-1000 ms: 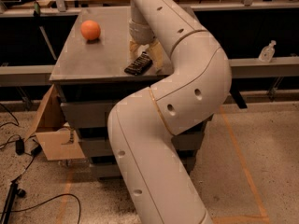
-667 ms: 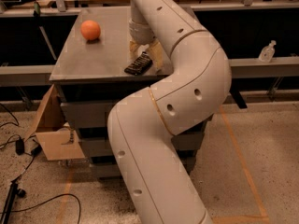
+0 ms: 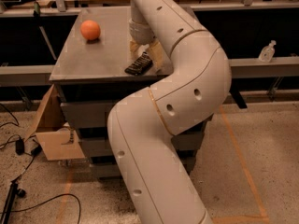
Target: Move rxbar chocolate near orange
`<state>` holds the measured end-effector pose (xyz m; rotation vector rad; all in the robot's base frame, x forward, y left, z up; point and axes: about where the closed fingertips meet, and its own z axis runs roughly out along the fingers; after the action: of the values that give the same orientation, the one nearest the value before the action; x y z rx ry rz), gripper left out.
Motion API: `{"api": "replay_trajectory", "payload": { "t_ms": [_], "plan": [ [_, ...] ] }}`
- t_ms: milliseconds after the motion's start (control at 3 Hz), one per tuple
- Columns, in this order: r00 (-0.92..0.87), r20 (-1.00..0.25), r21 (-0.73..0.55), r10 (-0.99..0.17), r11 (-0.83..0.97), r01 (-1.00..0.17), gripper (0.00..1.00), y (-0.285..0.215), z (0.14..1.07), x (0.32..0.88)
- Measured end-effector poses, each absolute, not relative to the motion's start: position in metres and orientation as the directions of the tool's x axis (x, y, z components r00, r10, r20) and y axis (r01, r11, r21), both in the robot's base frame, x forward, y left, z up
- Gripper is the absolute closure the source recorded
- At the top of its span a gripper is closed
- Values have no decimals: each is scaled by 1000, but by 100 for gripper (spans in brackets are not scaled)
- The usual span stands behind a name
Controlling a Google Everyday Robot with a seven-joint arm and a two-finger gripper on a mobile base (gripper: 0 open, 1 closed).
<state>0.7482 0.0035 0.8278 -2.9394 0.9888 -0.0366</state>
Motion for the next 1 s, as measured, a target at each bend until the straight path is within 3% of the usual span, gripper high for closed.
{"api": "replay_trajectory", "payload": {
  "t_ms": [1000],
  "plan": [
    [796, 10, -46, -605, -796, -604, 59, 3, 829, 748]
  ]
}}
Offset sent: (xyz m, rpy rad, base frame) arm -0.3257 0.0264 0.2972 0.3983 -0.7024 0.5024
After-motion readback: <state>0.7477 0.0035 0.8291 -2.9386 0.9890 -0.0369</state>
